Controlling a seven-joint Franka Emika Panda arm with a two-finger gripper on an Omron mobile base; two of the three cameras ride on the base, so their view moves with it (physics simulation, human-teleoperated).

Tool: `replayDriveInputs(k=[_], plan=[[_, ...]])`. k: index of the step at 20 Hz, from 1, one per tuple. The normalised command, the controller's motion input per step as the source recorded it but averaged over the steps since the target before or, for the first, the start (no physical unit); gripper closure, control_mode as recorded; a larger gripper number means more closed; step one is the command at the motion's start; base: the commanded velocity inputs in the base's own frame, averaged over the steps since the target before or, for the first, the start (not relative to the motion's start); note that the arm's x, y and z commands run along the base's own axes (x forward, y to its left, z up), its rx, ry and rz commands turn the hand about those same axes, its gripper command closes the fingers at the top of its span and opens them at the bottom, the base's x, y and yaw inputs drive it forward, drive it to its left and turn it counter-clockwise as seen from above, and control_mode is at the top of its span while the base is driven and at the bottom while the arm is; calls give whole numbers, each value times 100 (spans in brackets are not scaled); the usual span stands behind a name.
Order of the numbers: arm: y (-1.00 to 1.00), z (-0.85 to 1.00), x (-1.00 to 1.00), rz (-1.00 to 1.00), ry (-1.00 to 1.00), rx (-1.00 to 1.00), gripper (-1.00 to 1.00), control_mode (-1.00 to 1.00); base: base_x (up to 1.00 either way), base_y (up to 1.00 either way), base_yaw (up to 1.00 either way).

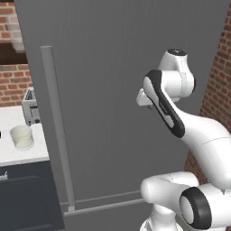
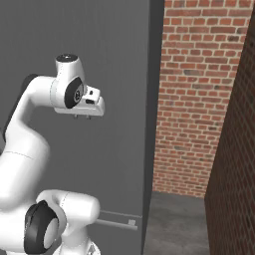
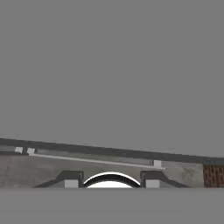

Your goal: Grab a lemon wedge from the fridge and one ice cube from the ice bowl, and put them in the glass of lemonade.

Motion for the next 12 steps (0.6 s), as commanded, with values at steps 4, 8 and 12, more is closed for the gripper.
replayDriveInputs(k=[4,8,12], plan=[[0,0,8,0,5,0,-100,-100,0,0,0],[0,0,-27,1,0,0,-100,-100,0,0,0],[0,0,-94,5,0,1,-100,-100,0,0,0]])
